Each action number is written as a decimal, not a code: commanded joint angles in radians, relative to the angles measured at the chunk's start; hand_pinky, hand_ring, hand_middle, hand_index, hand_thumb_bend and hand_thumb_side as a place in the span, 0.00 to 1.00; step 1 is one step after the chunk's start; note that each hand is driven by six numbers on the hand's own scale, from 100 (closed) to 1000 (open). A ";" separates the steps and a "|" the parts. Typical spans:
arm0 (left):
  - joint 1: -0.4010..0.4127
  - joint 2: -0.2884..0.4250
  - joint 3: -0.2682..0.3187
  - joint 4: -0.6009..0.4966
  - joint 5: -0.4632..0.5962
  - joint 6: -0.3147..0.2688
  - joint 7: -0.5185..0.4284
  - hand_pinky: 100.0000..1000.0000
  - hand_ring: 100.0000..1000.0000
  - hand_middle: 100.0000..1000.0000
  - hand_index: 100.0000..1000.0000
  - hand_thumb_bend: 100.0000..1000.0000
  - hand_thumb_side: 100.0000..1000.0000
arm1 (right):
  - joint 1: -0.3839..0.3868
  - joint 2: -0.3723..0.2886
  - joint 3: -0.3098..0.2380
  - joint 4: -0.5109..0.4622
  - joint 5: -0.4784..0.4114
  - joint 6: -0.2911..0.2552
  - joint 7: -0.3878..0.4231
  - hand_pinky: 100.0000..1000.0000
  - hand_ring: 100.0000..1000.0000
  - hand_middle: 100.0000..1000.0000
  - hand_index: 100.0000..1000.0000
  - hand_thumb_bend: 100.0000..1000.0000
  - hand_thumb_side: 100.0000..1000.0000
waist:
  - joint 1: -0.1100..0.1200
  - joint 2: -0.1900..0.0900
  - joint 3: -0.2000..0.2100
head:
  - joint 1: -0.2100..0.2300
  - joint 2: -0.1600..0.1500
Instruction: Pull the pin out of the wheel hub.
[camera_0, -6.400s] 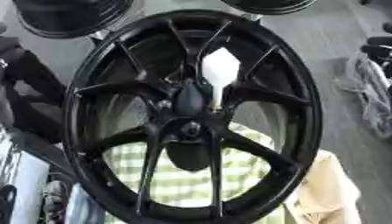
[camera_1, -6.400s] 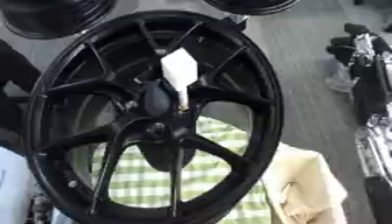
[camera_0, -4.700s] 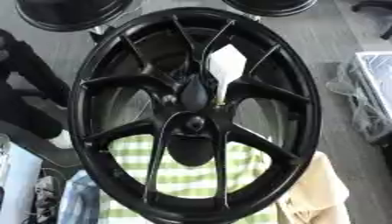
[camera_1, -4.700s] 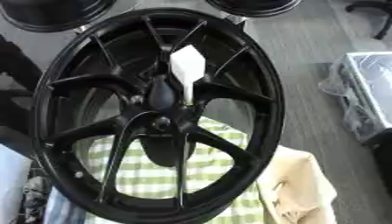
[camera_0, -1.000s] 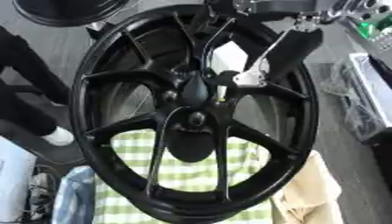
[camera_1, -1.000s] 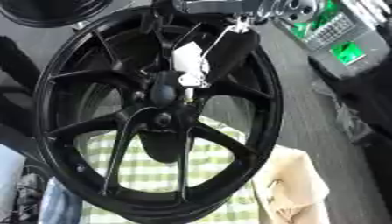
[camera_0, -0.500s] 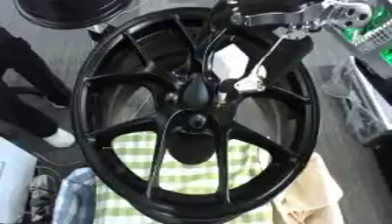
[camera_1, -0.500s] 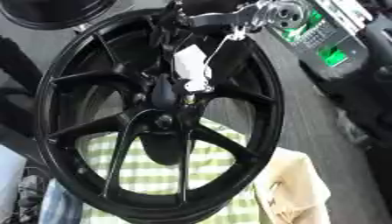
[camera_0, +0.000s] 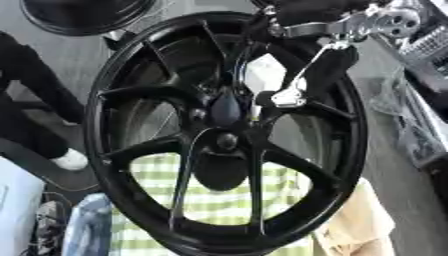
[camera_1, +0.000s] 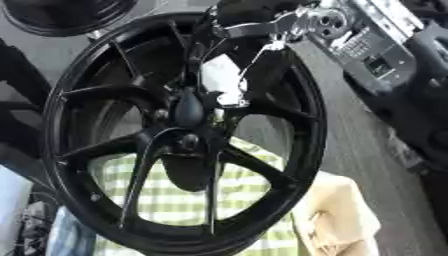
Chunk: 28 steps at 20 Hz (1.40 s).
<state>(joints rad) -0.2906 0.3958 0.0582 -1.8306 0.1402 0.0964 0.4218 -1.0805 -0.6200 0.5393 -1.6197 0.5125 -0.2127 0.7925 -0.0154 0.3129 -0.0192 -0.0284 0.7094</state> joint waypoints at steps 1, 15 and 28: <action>-0.009 0.018 0.003 -0.013 -0.001 -0.001 -0.007 0.69 0.67 0.66 0.74 0.22 0.73 | -0.012 -0.011 -0.021 0.010 0.015 -0.006 -0.007 0.80 0.78 0.72 0.84 0.23 0.60 | 0.004 -0.015 0.000 | -0.003 -0.009; -0.013 0.018 0.000 -0.012 0.000 0.001 -0.013 0.70 0.67 0.66 0.74 0.22 0.73 | -0.020 -0.025 -0.043 0.069 -0.019 -0.048 0.018 0.80 0.78 0.71 0.83 0.18 0.56 | 0.002 -0.014 0.007 | -0.031 -0.030; -0.017 0.018 -0.002 -0.012 0.001 0.001 -0.017 0.70 0.67 0.66 0.75 0.22 0.74 | -0.009 -0.029 -0.044 0.072 -0.038 -0.046 0.017 0.79 0.76 0.58 0.75 0.20 0.47 | 0.001 -0.011 0.011 | -0.030 -0.036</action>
<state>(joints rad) -0.2959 0.3958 0.0522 -1.8303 0.1402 0.0989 0.4078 -1.0730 -0.6218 0.5115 -1.5450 0.4828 -0.2596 0.8133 -0.0160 0.3172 -0.0103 -0.0559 0.6836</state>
